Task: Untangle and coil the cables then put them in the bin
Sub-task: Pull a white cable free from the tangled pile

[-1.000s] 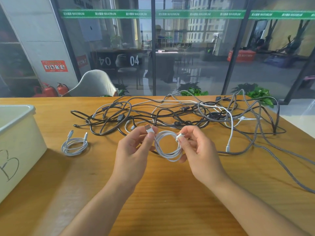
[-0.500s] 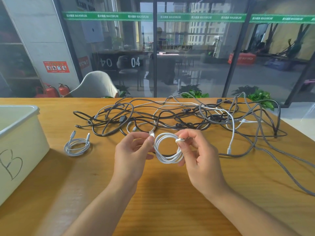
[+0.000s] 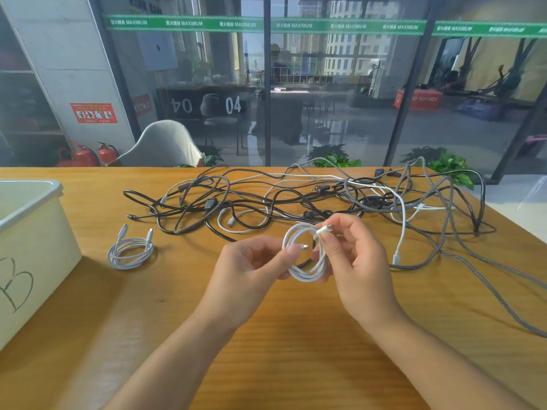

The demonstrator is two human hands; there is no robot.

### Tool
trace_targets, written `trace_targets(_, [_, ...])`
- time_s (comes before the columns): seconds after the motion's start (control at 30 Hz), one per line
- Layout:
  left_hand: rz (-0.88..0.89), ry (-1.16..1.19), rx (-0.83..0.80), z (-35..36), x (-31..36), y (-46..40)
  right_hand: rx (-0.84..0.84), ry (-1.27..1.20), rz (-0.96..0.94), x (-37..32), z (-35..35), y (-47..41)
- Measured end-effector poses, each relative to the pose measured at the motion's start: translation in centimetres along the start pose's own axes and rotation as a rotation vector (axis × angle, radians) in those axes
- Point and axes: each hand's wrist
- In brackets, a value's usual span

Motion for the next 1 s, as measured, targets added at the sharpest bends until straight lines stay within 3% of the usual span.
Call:
trace_targets(0.3, [-0.029, 0.205, 0.019, -0.1, -0.2, 0.0, -0.134, -0.122, 0.212, 0.3, -0.1, -0.7])
trace_targets(1.0, [0.054, -0.062, 0.064, 0.6, -2.0, -0.3, -0.141, 0.155, 0.147, 0.2, -0.7, -0.2])
Point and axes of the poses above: each hand's wrist, its own y-axis away from the middle knuckle, its own z-axis out of the palm, x = y × z, and after that the axes turned 4 degrees about -x, right-handed
